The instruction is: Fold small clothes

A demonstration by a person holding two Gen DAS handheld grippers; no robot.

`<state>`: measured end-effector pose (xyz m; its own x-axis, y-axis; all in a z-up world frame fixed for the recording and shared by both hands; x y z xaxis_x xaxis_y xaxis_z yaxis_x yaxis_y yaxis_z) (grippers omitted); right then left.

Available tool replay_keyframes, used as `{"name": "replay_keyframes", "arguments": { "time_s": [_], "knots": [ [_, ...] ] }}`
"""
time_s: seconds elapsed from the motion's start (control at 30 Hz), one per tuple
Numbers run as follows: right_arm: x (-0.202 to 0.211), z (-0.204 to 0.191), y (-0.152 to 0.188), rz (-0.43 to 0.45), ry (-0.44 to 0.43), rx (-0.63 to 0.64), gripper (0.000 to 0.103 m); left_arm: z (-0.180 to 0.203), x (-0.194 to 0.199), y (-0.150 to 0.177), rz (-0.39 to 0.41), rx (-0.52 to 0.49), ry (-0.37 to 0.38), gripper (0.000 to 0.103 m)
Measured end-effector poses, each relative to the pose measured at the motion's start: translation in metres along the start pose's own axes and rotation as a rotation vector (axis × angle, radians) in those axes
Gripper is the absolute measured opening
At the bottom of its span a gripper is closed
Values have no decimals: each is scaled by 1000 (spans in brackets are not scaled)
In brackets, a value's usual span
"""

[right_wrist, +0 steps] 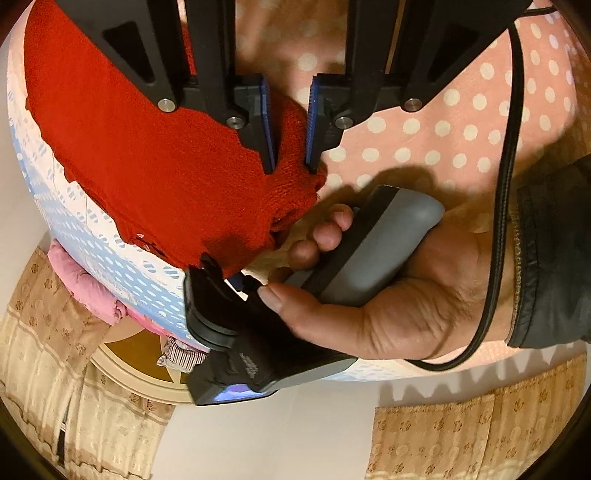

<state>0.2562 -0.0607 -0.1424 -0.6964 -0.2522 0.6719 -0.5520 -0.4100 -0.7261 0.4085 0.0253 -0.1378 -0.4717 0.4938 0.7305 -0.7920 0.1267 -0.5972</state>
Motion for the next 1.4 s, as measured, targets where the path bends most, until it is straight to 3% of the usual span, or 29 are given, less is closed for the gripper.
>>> {"name": "replay_keyframes", "arguments": {
  "time_s": [0.2,0.67,1.0,1.4],
  "knots": [
    [15,3,-2,37,-25,-38,9,7,4,-4,-18,9,-17,14],
    [42,37,-1,91,-88,-177,7,29,29,-22,20,52,17,13],
    [71,92,9,135,-120,-336,7,77,40,-39,52,25,49,12],
    [100,124,38,189,-148,-470,7,152,36,-52,58,-52,103,12]
  ]
}}
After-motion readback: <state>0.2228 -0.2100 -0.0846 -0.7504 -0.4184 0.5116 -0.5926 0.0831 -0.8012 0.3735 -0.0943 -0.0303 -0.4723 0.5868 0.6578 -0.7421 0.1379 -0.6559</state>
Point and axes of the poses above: each gripper's, at about its wrist camera, not at the fingertips, and x roughly against the way its jaws point, z to its right, y to its underside, the point moved 2 cm from there along -x, roughly the way its jaws point, and after that the axes turned 8 degrees about -x, right-handed, at the moved point
